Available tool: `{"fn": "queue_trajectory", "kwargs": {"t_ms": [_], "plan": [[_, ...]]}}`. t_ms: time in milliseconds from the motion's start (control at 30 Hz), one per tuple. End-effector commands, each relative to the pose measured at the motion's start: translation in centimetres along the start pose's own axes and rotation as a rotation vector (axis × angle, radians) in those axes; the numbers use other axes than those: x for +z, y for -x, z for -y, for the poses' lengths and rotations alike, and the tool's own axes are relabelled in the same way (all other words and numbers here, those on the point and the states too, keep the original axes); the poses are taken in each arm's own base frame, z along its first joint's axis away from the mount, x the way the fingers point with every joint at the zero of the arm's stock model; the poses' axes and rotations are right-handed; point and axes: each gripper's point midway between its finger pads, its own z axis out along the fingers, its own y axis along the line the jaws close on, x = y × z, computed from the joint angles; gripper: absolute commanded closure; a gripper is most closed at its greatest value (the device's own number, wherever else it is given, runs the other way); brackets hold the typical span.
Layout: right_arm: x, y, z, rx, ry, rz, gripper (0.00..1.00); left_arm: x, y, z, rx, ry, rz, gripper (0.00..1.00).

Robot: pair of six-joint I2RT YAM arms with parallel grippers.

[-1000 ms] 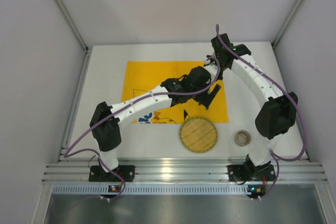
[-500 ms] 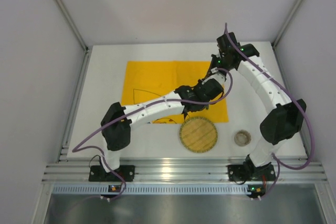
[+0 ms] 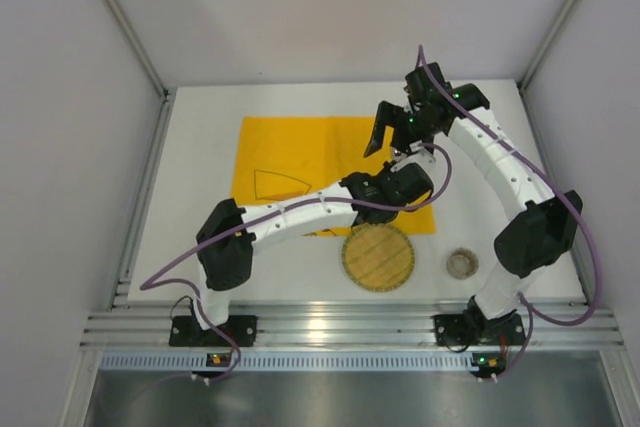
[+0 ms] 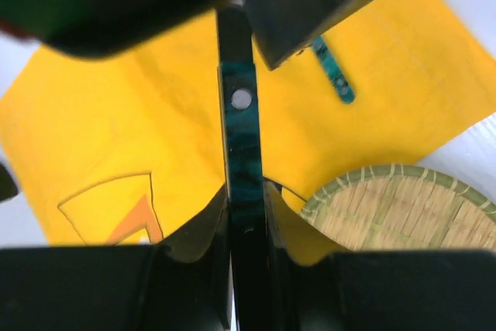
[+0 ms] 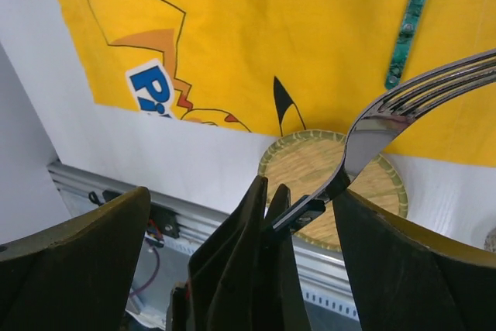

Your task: Set the dinner table for one person

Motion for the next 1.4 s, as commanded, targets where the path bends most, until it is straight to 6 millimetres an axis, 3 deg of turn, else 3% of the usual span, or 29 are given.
{"fn": "queue_trajectory", "kwargs": {"t_ms": [0,33,67,100,133,200,233,267,433,633,833,1033,1167,1200,1367], "plan": [[-2.7,2.6,-2.2,-0.072,0.070,0.100,0.00,-1.5,1.6,-4.4,-0.209,-0.064,0.051,1.00],[-3.3,3.0,-1.7,-0.071,0.057,0.111,0.00,-0.9,-0.5,-5.5,-0.222,-0.055,0.015,1.00],[-4.1,3.7,-1.6,-0.094,0.047,0.146,0.00,-1.0,-0.5,-8.8,-0.291,-0.026,0.029,1.00],[-4.6,4.1,-1.3,-0.099,0.034,0.163,0.00,-0.7,-1.3,-9.9,-0.323,-0.038,0.019,1.00],[-5.1,4.4,-0.7,-0.096,0.017,0.172,0.00,0.0,-3.7,-10.8,-0.332,-0.030,-0.023,1.00],[-6.0,4.9,0.5,-0.107,-0.014,0.202,0.00,1.5,-6.8,-15.9,-0.441,0.014,-0.065,1.00],[-6.2,5.0,0.8,-0.099,-0.017,0.206,0.00,1.4,-7.3,-15.3,-0.440,-0.015,-0.071,1.00],[-5.9,4.7,1.4,-0.097,-0.028,0.195,0.00,2.1,-8.4,-17.9,-0.478,0.017,-0.079,1.00],[-5.9,3.5,2.1,-0.077,-0.005,0.185,0.00,4.6,-12.9,-21.4,-0.553,0.020,-0.159,1.00],[-5.8,2.6,2.4,-0.075,0.016,0.171,0.00,6.9,-16.3,-22.0,-0.634,0.001,-0.223,1.00],[-5.9,1.5,3.8,-0.065,-0.001,0.157,0.00,7.1,-18.7,-22.0,-0.683,0.016,-0.260,1.00],[-5.4,1.0,5.0,-0.068,-0.018,0.141,0.00,8.0,-20.5,-20.6,-0.724,-0.014,-0.339,0.98],[-4.5,0.2,6.3,-0.081,-0.056,0.113,0.00,8.2,-22.0,-19.7,-0.744,-0.009,-0.384,0.83],[-4.2,0.0,6.8,-0.080,-0.065,0.105,0.00,8.1,-22.3,-19.7,-0.748,-0.003,-0.385,0.71],[-2.1,-3.0,9.7,-0.068,-0.107,0.033,0.00,7.8,-22.6,-20.0,-0.759,0.026,-0.382,0.58]]}}
